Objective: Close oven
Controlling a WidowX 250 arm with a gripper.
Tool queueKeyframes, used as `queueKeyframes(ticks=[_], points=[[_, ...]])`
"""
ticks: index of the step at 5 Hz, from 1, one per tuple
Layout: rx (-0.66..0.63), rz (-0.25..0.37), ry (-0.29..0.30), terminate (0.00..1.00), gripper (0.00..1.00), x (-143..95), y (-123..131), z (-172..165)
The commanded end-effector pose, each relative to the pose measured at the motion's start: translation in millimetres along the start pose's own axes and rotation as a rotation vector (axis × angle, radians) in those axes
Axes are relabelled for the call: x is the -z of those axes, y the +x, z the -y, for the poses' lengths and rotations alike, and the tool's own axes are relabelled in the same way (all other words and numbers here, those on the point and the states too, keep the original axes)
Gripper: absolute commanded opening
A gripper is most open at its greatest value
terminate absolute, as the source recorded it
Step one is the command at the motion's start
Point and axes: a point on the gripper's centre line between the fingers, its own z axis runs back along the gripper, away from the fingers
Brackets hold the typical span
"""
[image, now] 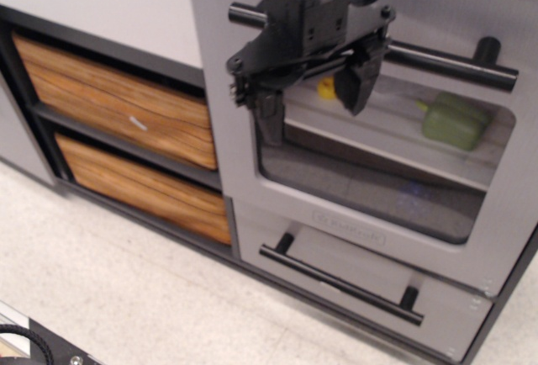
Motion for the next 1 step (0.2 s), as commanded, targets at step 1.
queueKeyframes(ticks=[1], points=[[0.001, 0.017, -0.036, 1.00, 1.00, -13.9, 7.9, 3.6]])
